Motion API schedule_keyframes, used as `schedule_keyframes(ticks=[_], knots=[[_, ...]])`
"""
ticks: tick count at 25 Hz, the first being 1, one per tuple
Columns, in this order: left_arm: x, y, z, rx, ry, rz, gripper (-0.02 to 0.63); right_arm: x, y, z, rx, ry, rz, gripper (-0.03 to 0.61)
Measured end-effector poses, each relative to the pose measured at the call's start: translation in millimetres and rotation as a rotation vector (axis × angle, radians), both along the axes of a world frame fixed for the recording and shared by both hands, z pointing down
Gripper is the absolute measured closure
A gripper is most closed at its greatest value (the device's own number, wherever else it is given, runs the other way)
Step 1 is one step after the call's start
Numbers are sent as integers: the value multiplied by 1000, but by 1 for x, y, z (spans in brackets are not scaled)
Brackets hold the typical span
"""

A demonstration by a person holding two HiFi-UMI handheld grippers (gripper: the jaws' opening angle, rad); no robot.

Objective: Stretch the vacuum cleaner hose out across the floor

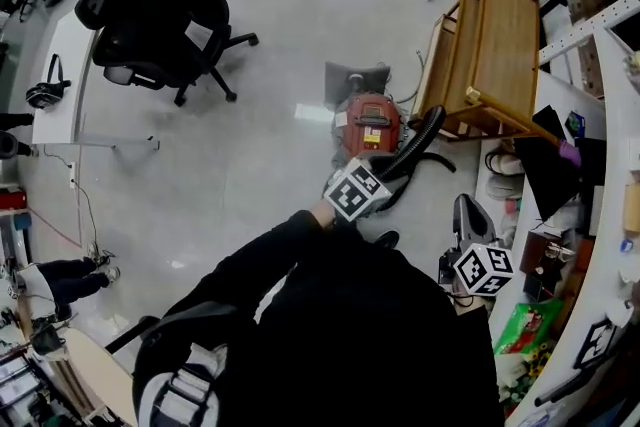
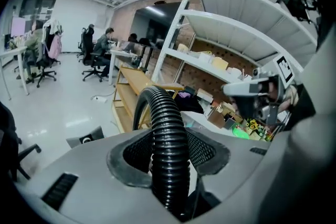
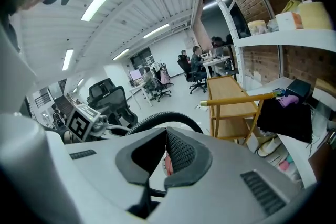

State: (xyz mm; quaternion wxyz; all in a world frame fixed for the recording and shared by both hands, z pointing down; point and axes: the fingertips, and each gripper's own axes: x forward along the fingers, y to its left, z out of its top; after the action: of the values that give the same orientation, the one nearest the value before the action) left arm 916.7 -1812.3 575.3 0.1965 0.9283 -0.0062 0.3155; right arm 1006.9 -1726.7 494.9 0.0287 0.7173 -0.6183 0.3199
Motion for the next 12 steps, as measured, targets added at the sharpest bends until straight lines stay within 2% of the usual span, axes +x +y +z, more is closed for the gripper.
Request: schedule_keyframes(ticks=[3,8,9,11,12], knots=[[1,26,-56,39,35,46,426,15,28,-20,51,73,-9,565],[15,99,-124,165,66,198,423,62,71,-68,138,411,-76,557],[16,114,-132,195,65,232,423,69,76,-78,160,476,-113,517],[16,141,-145,258,55,304,423,72,83,-94,188,609,-235,347],[15,153,-149,294,48,346,423,67,86,-100,191,681,-312,285]])
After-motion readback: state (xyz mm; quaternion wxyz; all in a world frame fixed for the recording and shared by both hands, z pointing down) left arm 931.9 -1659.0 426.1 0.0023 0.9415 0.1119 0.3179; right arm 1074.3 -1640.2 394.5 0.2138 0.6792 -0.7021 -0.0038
